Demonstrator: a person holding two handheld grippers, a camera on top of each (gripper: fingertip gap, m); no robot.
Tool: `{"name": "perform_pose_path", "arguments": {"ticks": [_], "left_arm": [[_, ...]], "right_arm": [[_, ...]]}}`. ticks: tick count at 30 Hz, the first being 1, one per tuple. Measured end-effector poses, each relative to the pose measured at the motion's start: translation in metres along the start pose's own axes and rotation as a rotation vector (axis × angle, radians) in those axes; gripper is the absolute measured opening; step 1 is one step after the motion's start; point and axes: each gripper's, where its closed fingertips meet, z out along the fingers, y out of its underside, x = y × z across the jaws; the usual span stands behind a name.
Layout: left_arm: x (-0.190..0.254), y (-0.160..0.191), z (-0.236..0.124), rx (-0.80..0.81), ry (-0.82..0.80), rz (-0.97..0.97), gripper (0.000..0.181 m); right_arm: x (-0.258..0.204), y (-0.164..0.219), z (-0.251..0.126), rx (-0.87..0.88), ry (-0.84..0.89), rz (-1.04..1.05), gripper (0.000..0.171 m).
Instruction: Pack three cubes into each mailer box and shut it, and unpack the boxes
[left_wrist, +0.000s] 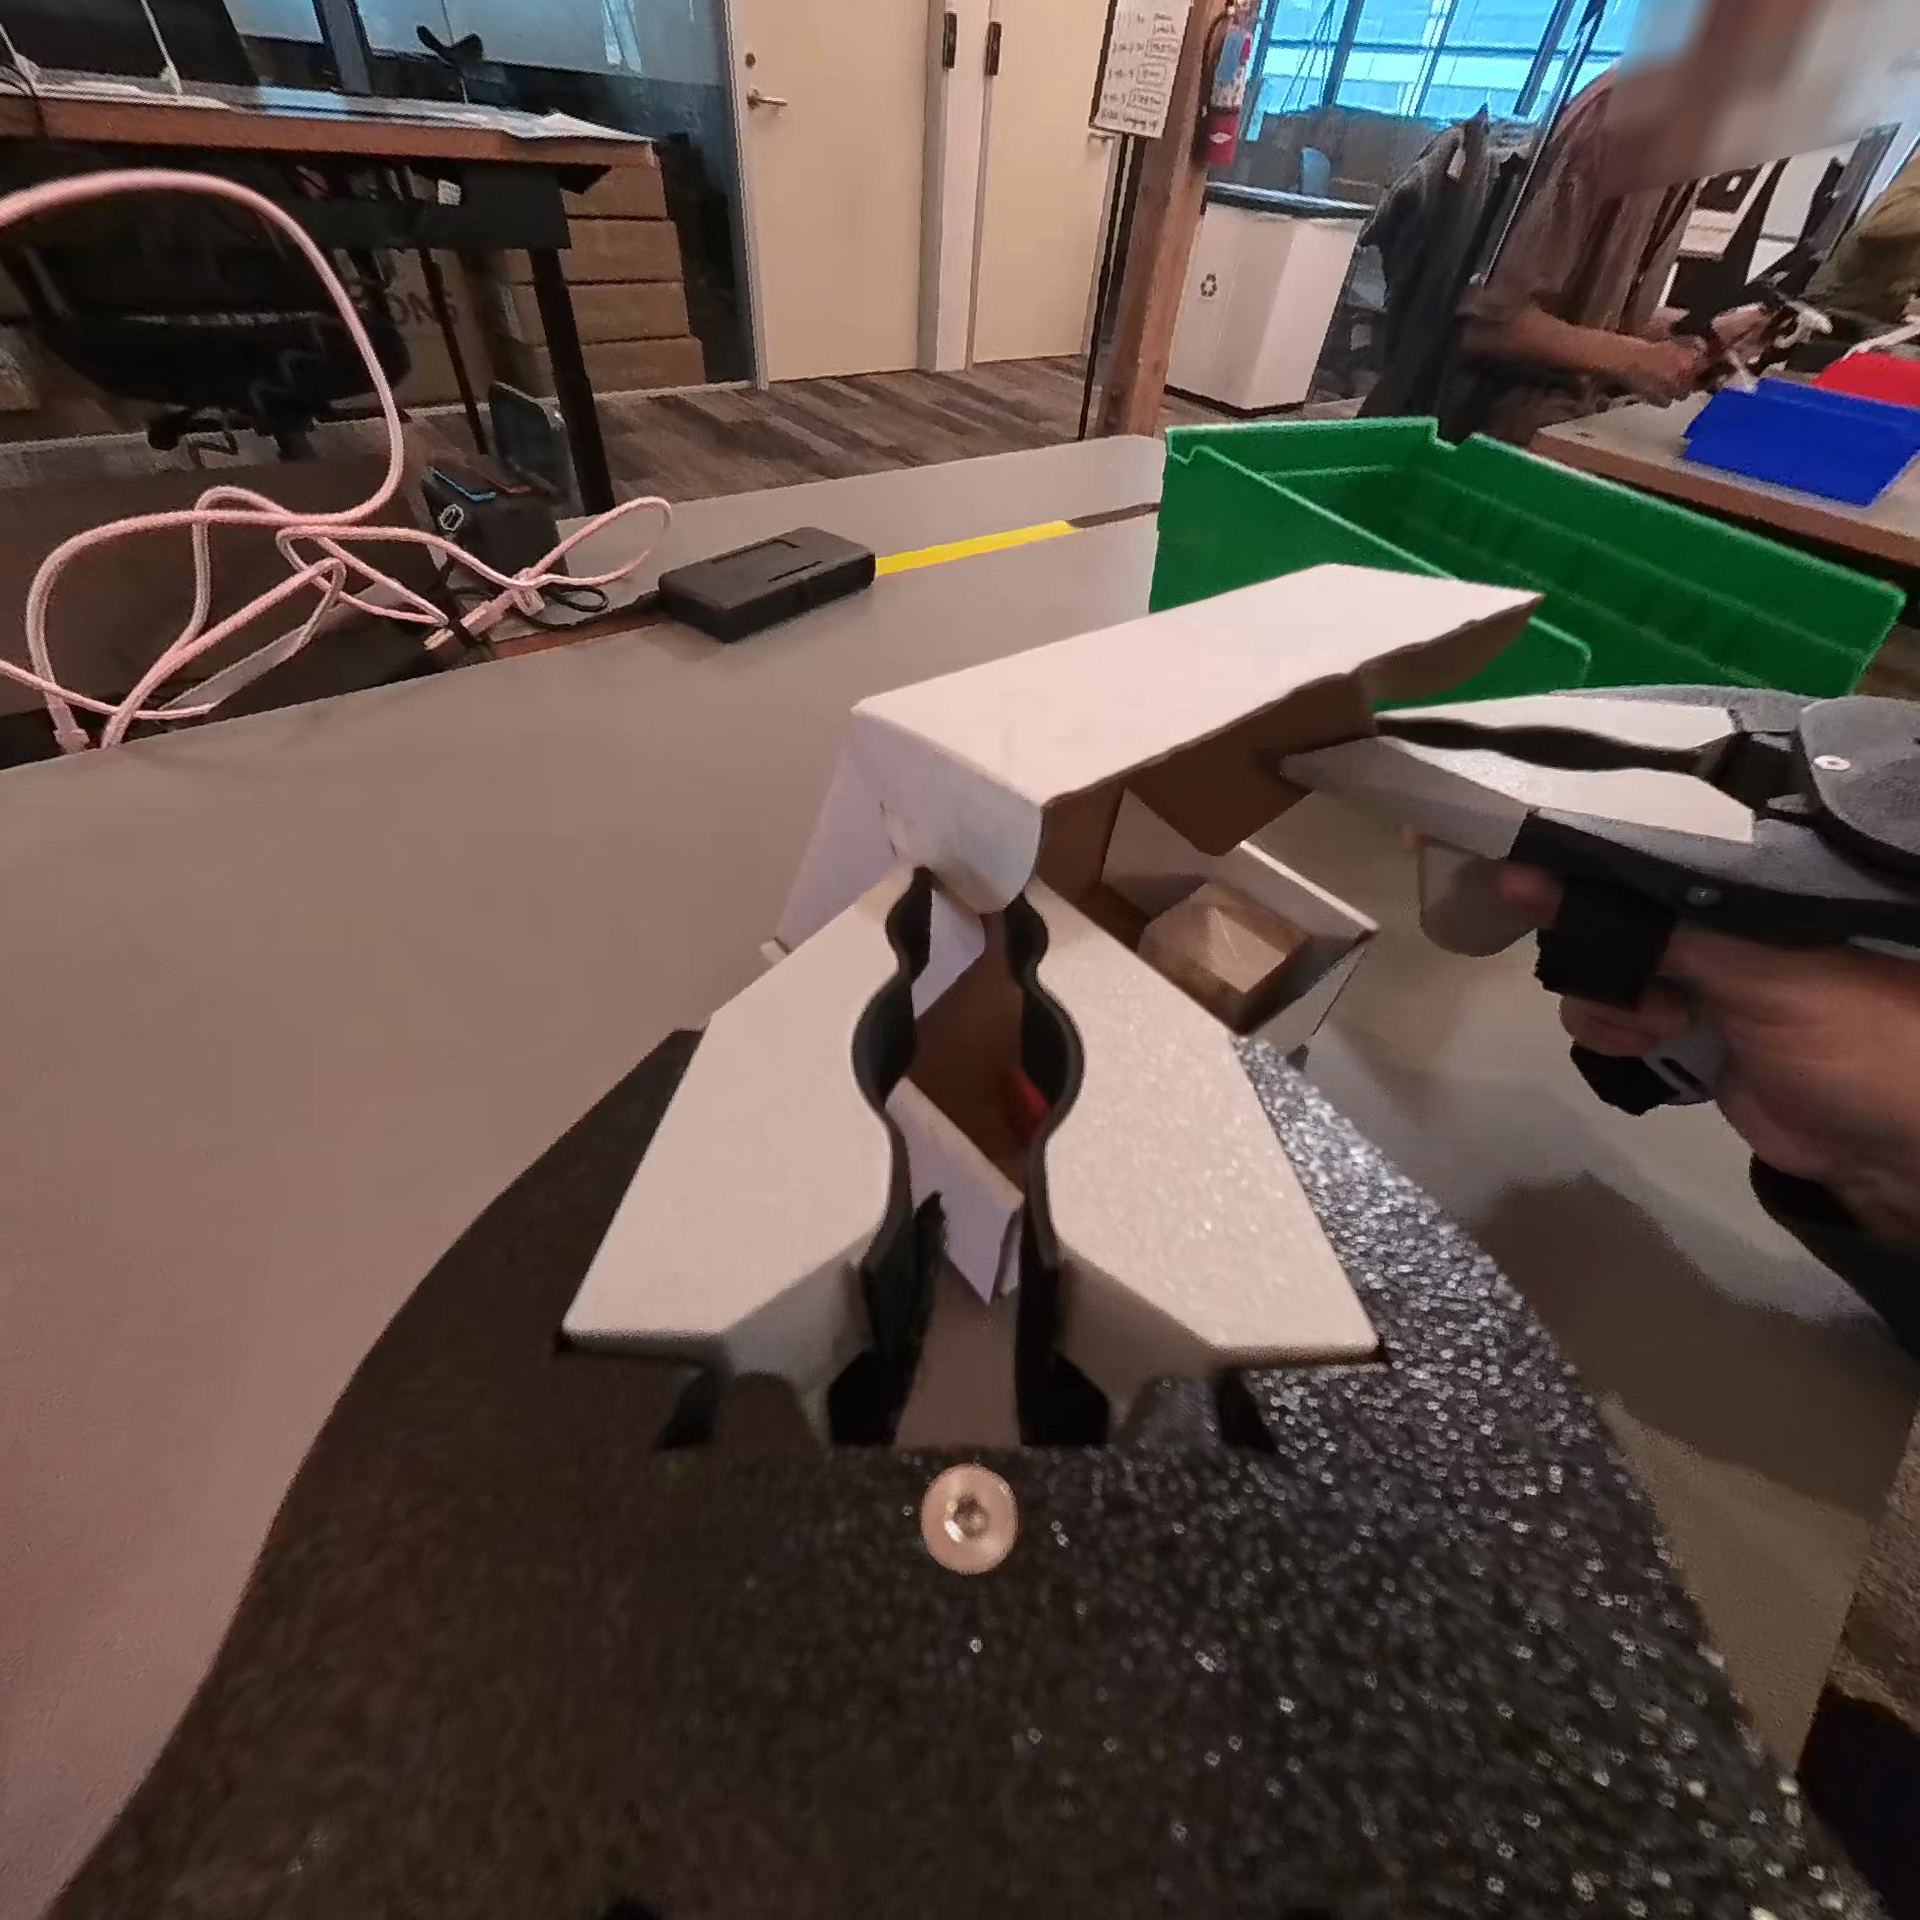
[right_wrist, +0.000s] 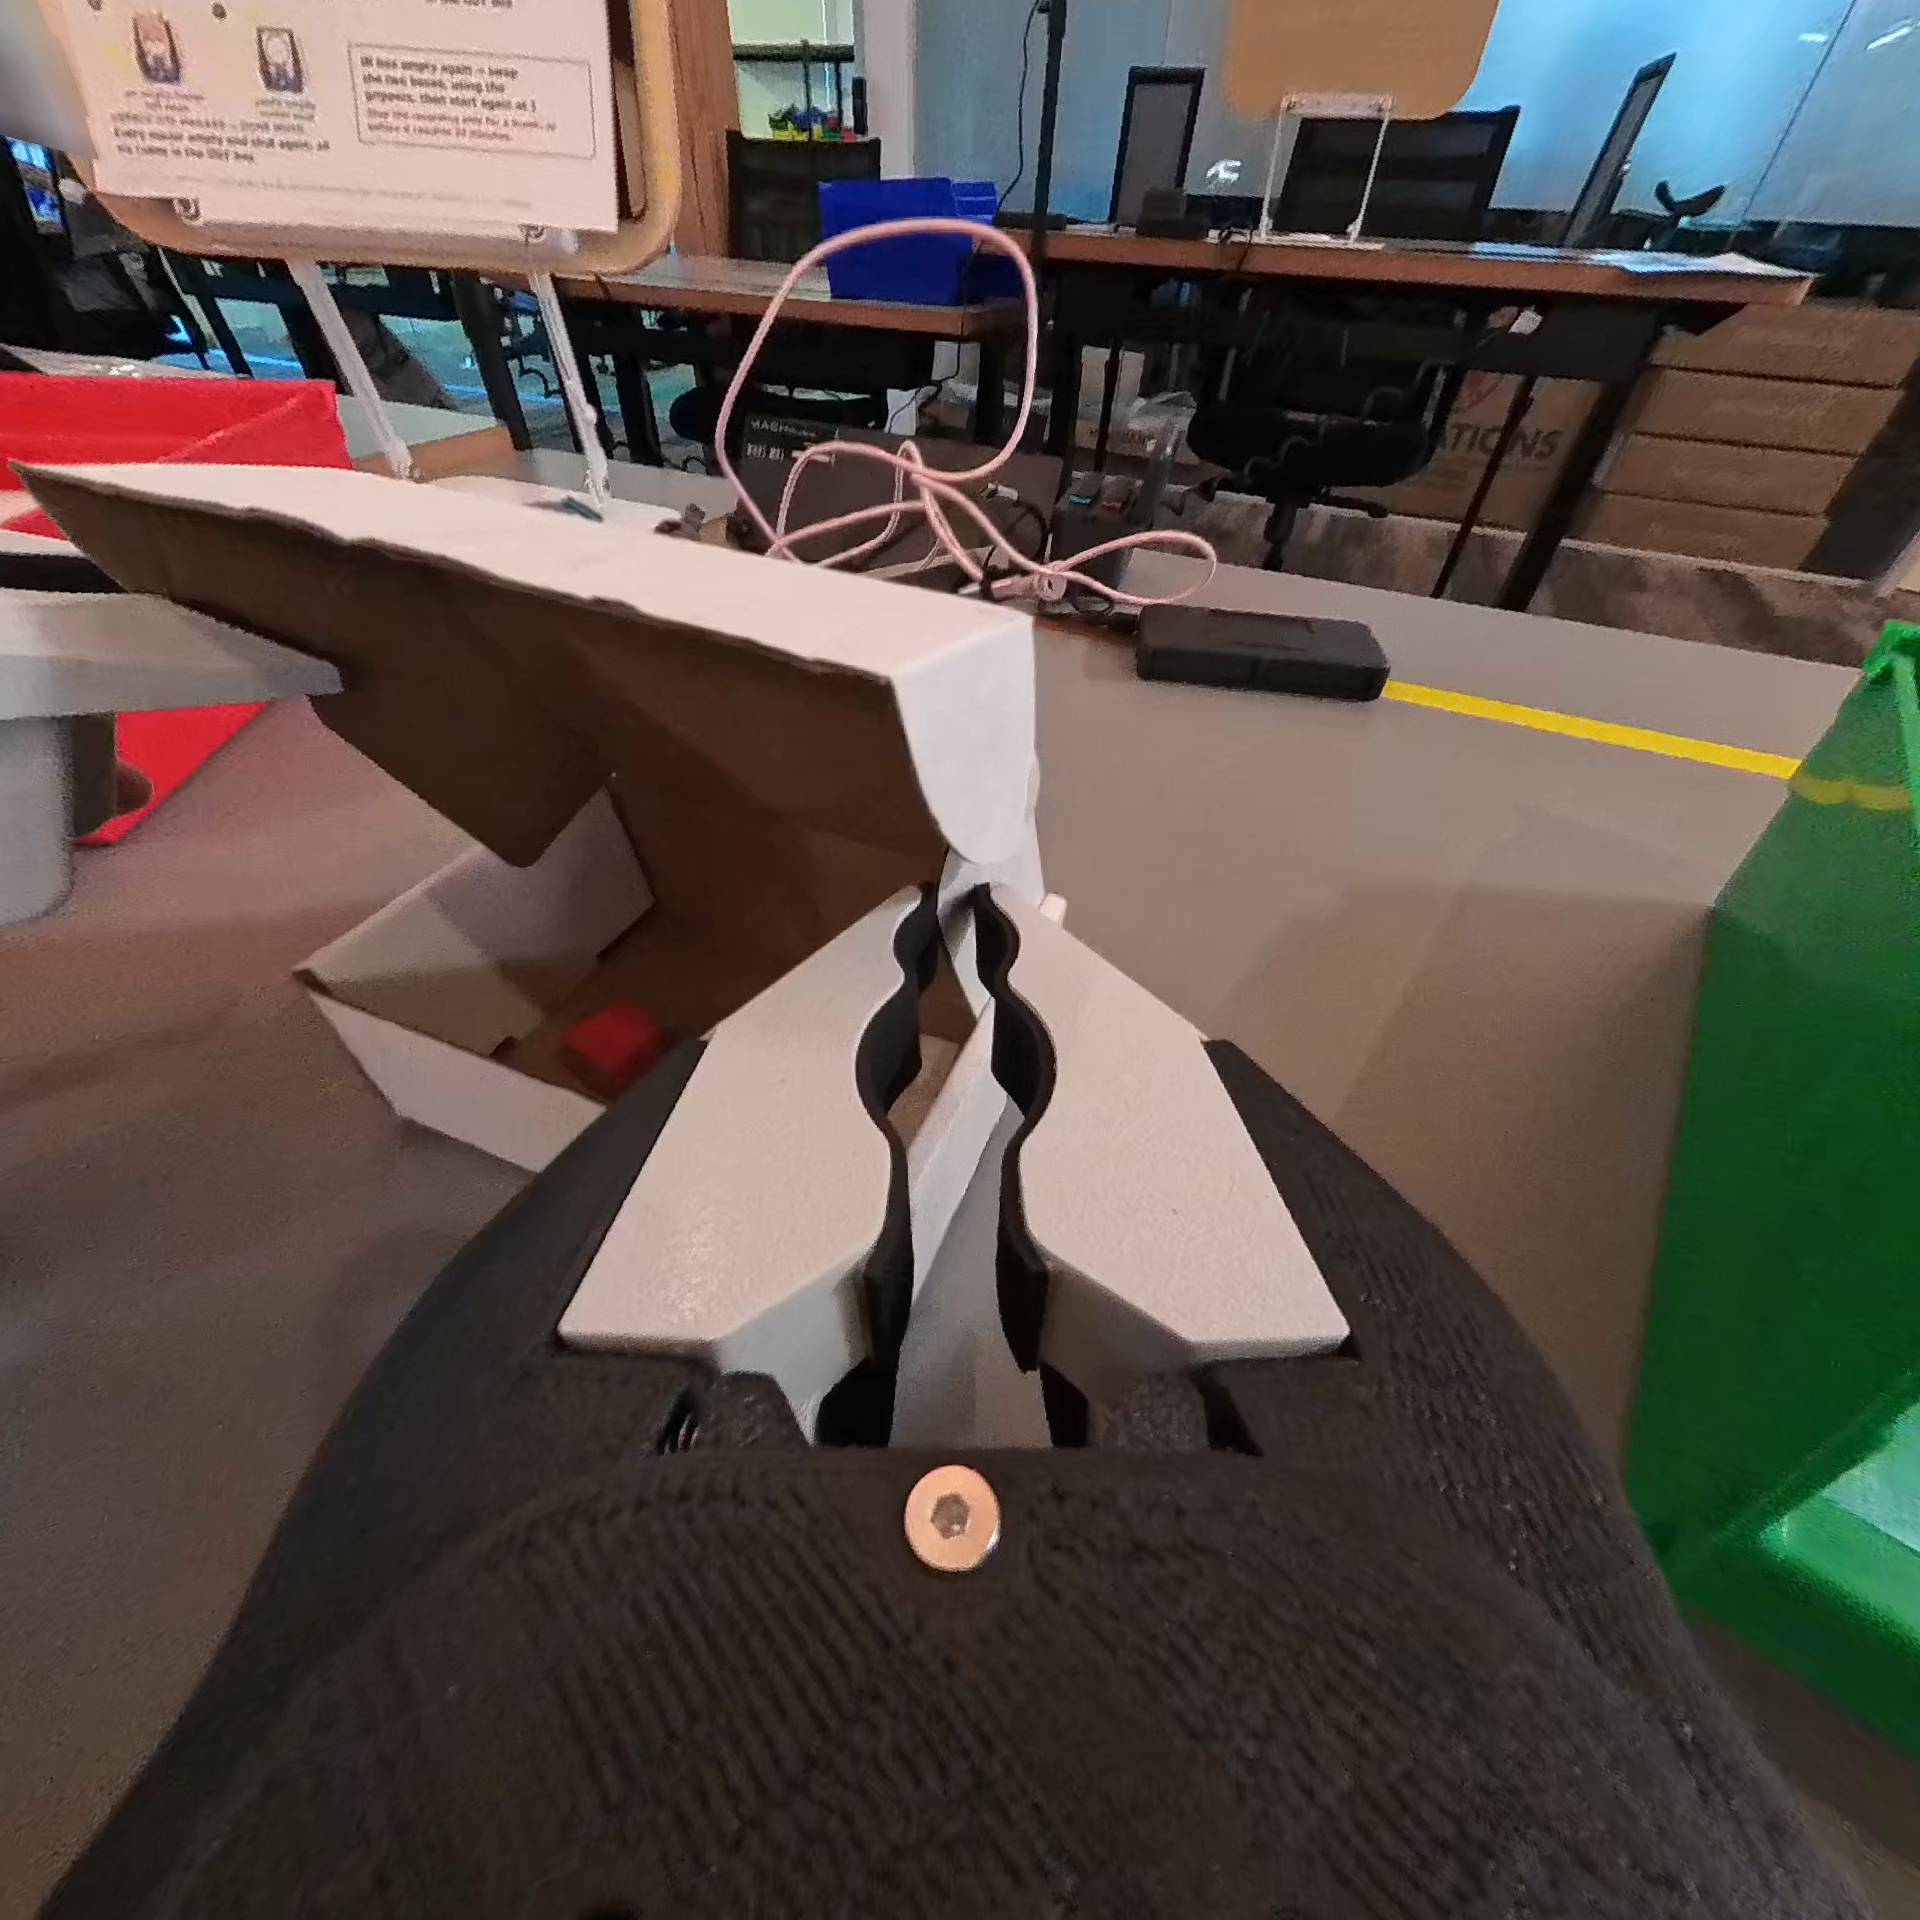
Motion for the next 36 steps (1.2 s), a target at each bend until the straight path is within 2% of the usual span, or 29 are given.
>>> {"name": "perform_pose_path", "arguments": {"ticks": [9,10,12,14,16,21,25,28,30,31,36], "left_arm": [[0.004,0.036,-0.011,-0.127,-0.029,0.139,0.005],[0.005,0.038,-0.013,-0.119,-0.027,0.134,0.009],[0.007,0.041,-0.019,-0.120,-0.020,0.128,0.045],[0.008,0.045,-0.028,-0.122,-0.010,0.127,0.074],[0.007,0.044,-0.035,-0.092,-0.019,0.161,0.081],[0.006,0.033,-0.034,-0.008,-0.105,0.399,0.079],[0.004,0.023,-0.027,0.030,-0.194,0.519,0.063],[0.000,0.024,-0.022,0.024,-0.232,0.518,0.048],[0.000,0.024,-0.023,0.025,-0.239,0.527,0.027],[0.002,0.024,-0.024,0.027,-0.232,0.535,0.013],[0.013,0.034,-0.026,-0.110,-0.147,0.506,0.006]], "right_arm": [[-0.013,0.028,-0.010,-0.073,-0.041,-0.027,0.009],[-0.017,0.030,-0.012,-0.083,-0.062,-0.007,0.020],[-0.022,0.035,-0.021,-0.111,-0.093,0.002,0.041],[-0.019,0.038,-0.032,-0.109,-0.069,-0.042,0.050],[-0.011,0.032,-0.043,-0.057,-0.010,-0.105,0.049],[-0.005,0.012,-0.044,0.050,0.101,-0.377,0.044],[-0.005,0.002,-0.035,0.079,0.187,-0.531,0.036],[-0.004,-0.003,-0.033,0.098,0.225,-0.530,0.019],[-0.007,-0.004,-0.034,0.084,0.222,-0.540,0.004],[-0.008,-0.003,-0.035,0.061,0.216,-0.543,0.004],[-0.013,-0.001,-0.039,-0.078,0.069,-0.346,0.003]]}}
